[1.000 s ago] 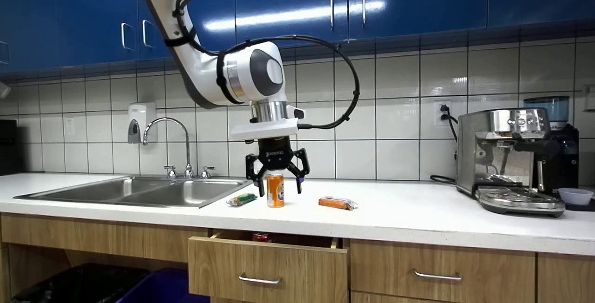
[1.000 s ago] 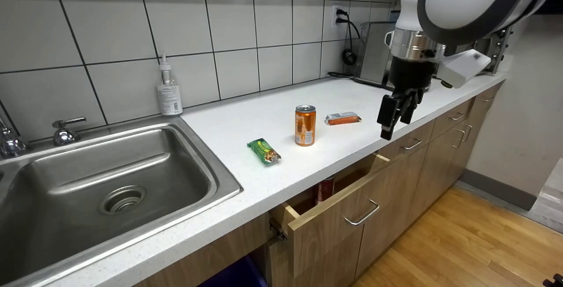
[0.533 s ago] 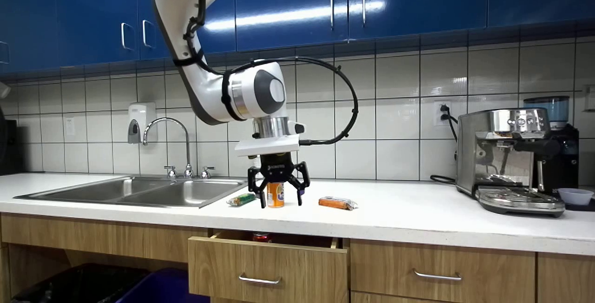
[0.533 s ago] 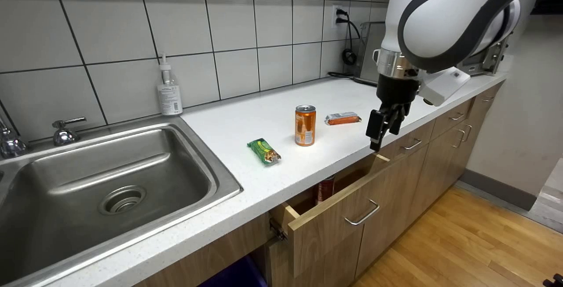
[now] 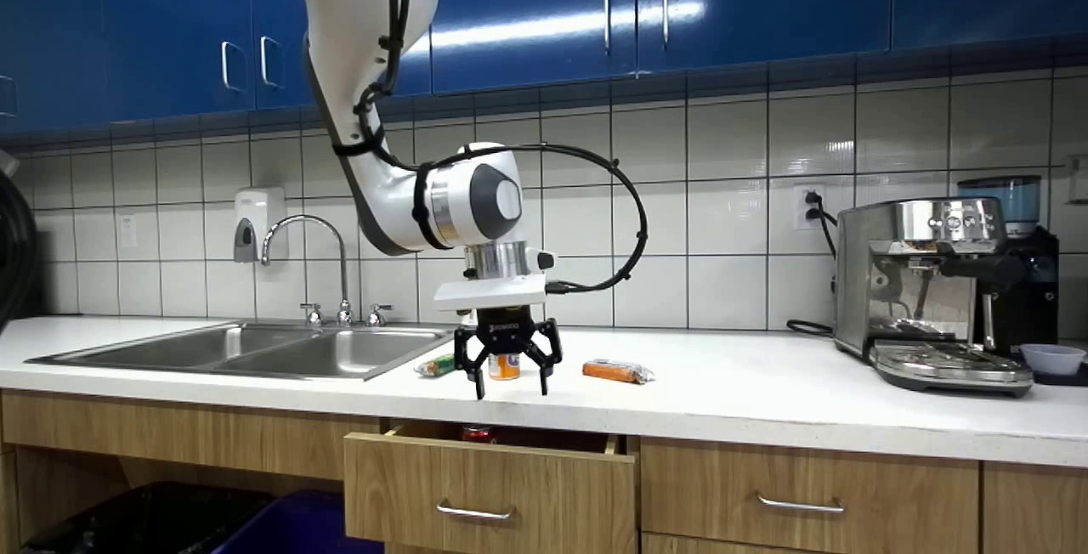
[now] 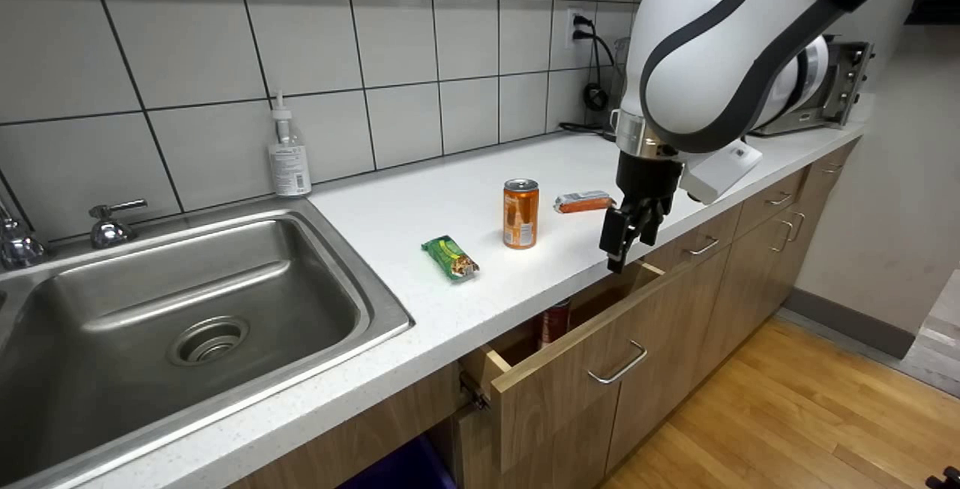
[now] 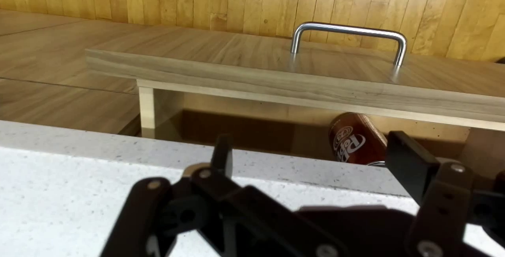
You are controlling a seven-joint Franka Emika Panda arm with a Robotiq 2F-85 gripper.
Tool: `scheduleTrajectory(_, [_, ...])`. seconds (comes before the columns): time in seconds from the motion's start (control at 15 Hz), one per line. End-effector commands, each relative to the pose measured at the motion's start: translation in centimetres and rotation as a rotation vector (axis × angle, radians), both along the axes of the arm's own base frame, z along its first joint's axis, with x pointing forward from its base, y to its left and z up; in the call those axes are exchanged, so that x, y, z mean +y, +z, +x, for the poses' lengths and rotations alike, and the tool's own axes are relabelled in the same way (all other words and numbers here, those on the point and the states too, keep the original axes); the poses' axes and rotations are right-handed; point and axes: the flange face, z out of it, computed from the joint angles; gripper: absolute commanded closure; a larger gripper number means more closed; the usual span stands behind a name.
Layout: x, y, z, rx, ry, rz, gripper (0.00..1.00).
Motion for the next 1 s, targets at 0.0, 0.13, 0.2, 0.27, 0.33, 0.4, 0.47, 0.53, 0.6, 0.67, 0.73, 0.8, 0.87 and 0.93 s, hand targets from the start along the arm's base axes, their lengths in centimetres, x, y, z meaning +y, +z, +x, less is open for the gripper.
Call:
scheduleTrajectory(0.0, [0.0,-0.1,0.1,0.003,0.001,0.0,0.0])
scheduleTrajectory(0.13, [0.0,-0.2,0.3,0.003,0.001,0.0,0.0])
scheduleTrajectory(0.2, [0.0,-0.2,0.3,0.002,0.001,0.0,0.0])
scheduleTrajectory(0.27, [0.0,-0.1,0.4,0.001,0.001,-0.001,0.0])
scheduleTrajectory(0.33, [0.0,-0.1,0.4,0.001,0.001,-0.001,0.0])
scheduleTrajectory(0.4, [0.0,-0.1,0.4,0.001,0.001,-0.001,0.0])
scheduleTrajectory(0.47, [0.0,-0.1,0.4,0.0,0.001,-0.001,0.0])
scheduleTrajectory(0.53, [0.0,-0.1,0.4,0.0,0.001,-0.001,0.0])
scheduleTrajectory(0.6, [0.2,-0.3,0.5,-0.002,0.01,0.002,0.0])
scheduleTrajectory(0.67, [0.5,-0.5,0.5,-0.007,0.017,0.005,0.0])
scheduleTrajectory(0.73, [0.7,-0.7,0.6,-0.011,0.021,0.008,0.0])
scheduleTrajectory(0.8, [1.1,-0.9,0.7,-0.015,0.027,0.011,0.0])
scheduleTrajectory(0.87, [1.4,-1.0,0.8,-0.02,0.03,0.008,0.0])
scheduleTrajectory(0.93, [1.7,-1.2,0.9,-0.027,0.033,0.01,0.0])
